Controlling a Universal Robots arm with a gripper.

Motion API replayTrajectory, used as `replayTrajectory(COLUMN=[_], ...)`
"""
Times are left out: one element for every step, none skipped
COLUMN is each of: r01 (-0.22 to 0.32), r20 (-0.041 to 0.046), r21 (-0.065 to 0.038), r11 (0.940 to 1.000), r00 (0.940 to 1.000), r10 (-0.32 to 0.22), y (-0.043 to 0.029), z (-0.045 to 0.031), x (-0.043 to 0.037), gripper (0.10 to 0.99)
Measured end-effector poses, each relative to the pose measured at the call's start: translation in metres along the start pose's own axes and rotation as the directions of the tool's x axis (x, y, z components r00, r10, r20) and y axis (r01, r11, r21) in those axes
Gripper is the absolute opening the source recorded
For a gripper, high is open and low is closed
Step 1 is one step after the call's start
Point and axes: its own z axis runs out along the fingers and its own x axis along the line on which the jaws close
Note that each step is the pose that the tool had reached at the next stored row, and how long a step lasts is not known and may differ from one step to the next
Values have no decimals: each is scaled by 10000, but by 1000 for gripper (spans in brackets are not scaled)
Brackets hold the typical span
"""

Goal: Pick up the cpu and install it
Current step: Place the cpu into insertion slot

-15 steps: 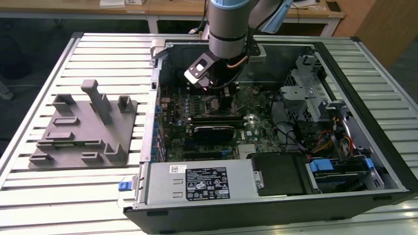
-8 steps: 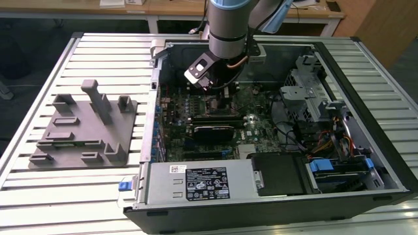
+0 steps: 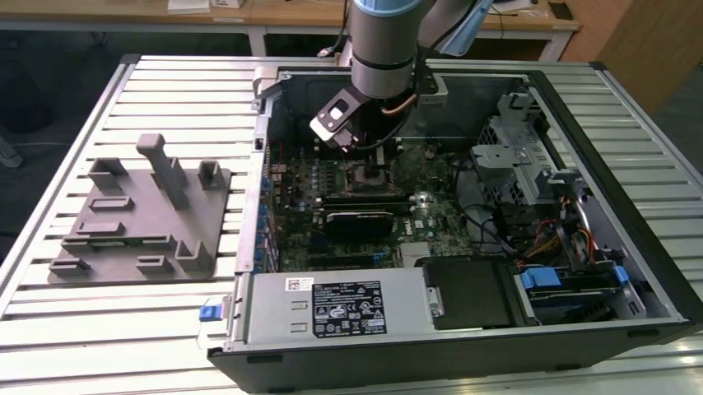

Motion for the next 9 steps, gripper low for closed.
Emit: replayTrajectory(r01=[0,0,-1,-1,-1,-1,-1,-1,-1], r20=[-6,-11,-16,-22,-27,-33,-36,-39,-37], r21=[0,0,0,0,0,0,0,-2,-1], r11=[10000,10000,10000,10000,10000,10000,10000,10000,10000], r00=[10000,10000,10000,10000,10000,10000,10000,10000,10000], r10=[0,0,1,1,1,1,1,1,1], y=[0,0,0,0,0,0,0,0,0], z=[0,0,0,0,0,0,0,5,11], x=[0,0,0,0,0,0,0,0,0], gripper=[106,106,106,106,106,106,106,106,106])
